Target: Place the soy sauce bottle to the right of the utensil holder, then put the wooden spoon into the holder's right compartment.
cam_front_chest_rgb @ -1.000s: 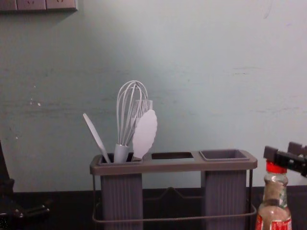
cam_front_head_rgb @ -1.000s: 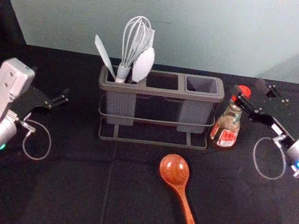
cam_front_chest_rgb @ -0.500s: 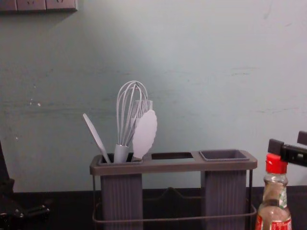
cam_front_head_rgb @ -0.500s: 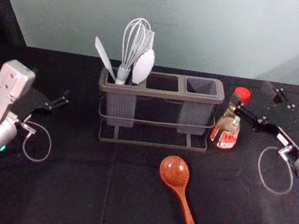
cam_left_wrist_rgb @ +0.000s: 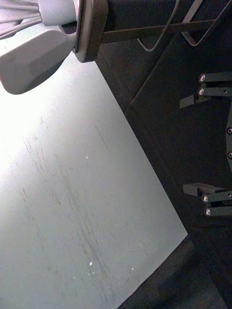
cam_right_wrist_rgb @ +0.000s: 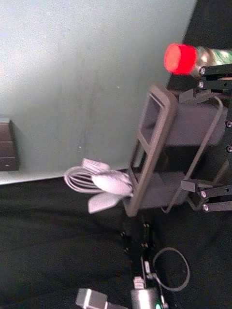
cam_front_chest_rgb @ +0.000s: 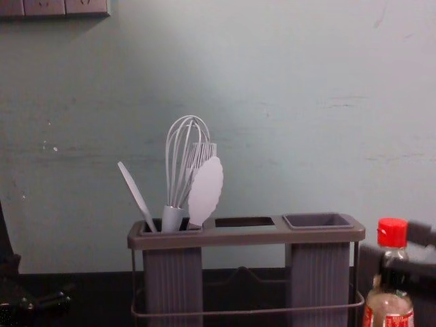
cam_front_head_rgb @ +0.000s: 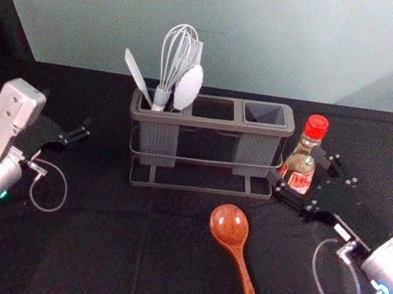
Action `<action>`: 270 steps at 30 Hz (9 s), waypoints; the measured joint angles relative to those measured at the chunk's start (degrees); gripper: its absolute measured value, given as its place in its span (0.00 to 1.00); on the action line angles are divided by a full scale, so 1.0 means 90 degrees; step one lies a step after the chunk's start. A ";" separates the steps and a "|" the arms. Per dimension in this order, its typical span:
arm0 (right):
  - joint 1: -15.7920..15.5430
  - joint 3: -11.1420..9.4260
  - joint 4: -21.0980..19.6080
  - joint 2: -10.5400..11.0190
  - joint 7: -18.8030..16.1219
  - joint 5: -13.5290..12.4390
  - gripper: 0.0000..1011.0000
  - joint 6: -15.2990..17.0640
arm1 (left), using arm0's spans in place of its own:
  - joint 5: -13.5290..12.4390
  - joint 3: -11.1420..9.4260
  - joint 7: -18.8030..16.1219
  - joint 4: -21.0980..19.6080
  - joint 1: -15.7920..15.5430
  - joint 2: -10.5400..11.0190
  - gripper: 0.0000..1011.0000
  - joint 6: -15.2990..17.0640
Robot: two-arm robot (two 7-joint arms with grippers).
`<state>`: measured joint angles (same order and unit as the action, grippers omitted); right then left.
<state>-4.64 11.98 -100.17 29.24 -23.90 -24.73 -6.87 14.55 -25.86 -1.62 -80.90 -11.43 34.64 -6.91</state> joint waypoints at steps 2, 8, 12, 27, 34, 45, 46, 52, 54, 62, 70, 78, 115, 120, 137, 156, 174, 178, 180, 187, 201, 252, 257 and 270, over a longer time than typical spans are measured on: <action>-0.0145 0.0084 -0.0063 -0.0076 0.0068 0.0076 0.99 0.0037 | 0.0000 0.0000 0.0000 0.0000 0.0000 0.0000 1.00 0.0000; -0.0297 0.0318 -0.0088 -0.0242 0.0235 0.0371 0.99 0.0122 | 0.0000 0.0000 0.0000 0.0000 0.0000 0.0000 1.00 0.0000; -0.0334 0.0477 -0.0095 -0.0356 0.0351 0.0618 0.99 0.0211 | 0.0000 0.0000 0.0000 0.0000 0.0000 0.0000 1.00 0.0000; -0.0342 0.0649 -0.0001 -0.0568 0.0468 0.0883 0.99 0.0280 | 0.0000 0.0000 0.0000 0.0000 0.0000 0.0000 1.00 0.0000; -0.0345 0.0638 -0.0012 -0.0551 0.0464 0.0868 0.99 0.0277 | 0.0000 0.0000 0.0000 0.0000 0.0000 0.0000 1.00 0.0000; -0.0346 0.0629 -0.0023 -0.0539 0.0459 0.0854 0.99 0.0276 | 0.0000 0.0000 0.0000 0.0000 0.0000 0.0000 1.00 0.0000; -0.0346 0.0629 -0.0024 -0.0544 0.0462 0.0860 0.99 0.0283 | 0.0000 0.0000 0.0000 0.0000 0.0000 0.0000 1.00 0.0000; -0.0357 0.0612 -0.0314 -0.0483 0.0574 0.0967 0.99 0.0964 | 0.0000 0.0000 0.0000 0.0000 0.0000 0.0000 1.00 0.0000; -0.0382 0.0601 -0.0658 -0.0429 0.0745 0.1070 0.99 0.1603 | 0.0000 0.0000 0.0000 0.0000 0.0000 0.0000 1.00 0.0000; -0.0191 0.0866 -0.1427 -0.0418 0.1260 0.1628 0.99 0.3595 | 0.0000 0.0000 0.0000 0.0000 0.0000 0.0000 1.00 0.0000; 0.0256 0.1233 -0.1686 -0.0843 0.1745 0.2118 0.99 0.5526 | 0.0000 0.0000 0.0000 0.0000 0.0000 0.0000 1.00 0.0000; 0.0641 0.1403 -0.1341 -0.1447 0.2004 0.2311 0.99 0.6586 | 0.0000 0.0000 0.0000 0.0000 0.0000 0.0000 1.00 0.0000; 0.1044 0.0935 -0.0237 -0.2366 0.1689 0.2484 0.99 0.6801 | 0.0000 0.0000 0.0000 0.0000 0.0000 0.0000 1.00 0.0000; 0.1095 0.0938 -0.0135 -0.2415 0.1633 0.2554 0.99 0.6813 | 0.0000 0.0000 0.0000 0.0000 0.0000 0.0000 1.00 0.0001; 0.1150 0.0927 0.0010 -0.2543 0.1503 0.2800 0.99 0.6830 | 0.0000 0.0000 0.0000 0.0000 0.0000 0.0000 1.00 0.0000; 0.1108 0.0784 0.0093 -0.2659 0.1337 0.3006 0.86 0.6792 | 0.0000 0.0000 0.0000 0.0000 0.0000 0.0000 1.00 0.0000; 0.0727 0.0666 -0.0868 -0.2419 0.0981 0.3172 0.83 0.6663 | 0.0000 0.0000 0.0000 0.0000 0.0000 0.0000 1.00 0.0000; 0.0477 0.0577 -0.1304 -0.2198 0.0819 0.3167 0.83 0.6303 | 0.0000 0.0000 0.0000 0.0000 0.0000 0.0000 1.00 0.0000; 0.0280 0.0464 -0.1562 -0.2053 0.0738 0.3160 0.83 0.5940 | 0.0000 0.0000 0.0000 0.0000 0.0000 0.0000 1.00 0.0000; -0.0196 0.0093 -0.2012 -0.1634 0.0495 0.3111 0.83 0.4612 | 0.0000 0.0000 0.0000 0.0000 0.0000 0.0000 1.00 0.0000; -0.0784 -0.0659 -0.1724 -0.1132 -0.0168 0.1990 0.83 0.1643 | 0.0000 0.0000 0.0000 0.0000 0.0000 0.0000 1.00 0.0000; 0.0520 -0.0200 -0.0839 -0.1101 -0.0339 0.1693 0.83 0.0624 | 0.0000 0.0000 0.0000 0.0000 0.0000 0.0000 1.00 0.0000; 0.1297 0.0017 -0.0290 -0.1209 -0.0414 0.1652 0.83 0.0422 | 0.0000 0.0000 0.0000 0.0000 0.0000 0.0000 1.00 0.0000; 0.2642 0.0379 0.0852 -0.1464 -0.0444 0.1544 0.83 -0.0097 | 0.0000 0.0000 0.0000 0.0000 0.0000 0.0000 1.00 0.0000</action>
<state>19.14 15.39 -92.50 16.07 -27.90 -10.84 -7.74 14.55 -25.86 -1.62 -80.90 -11.43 34.65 -6.91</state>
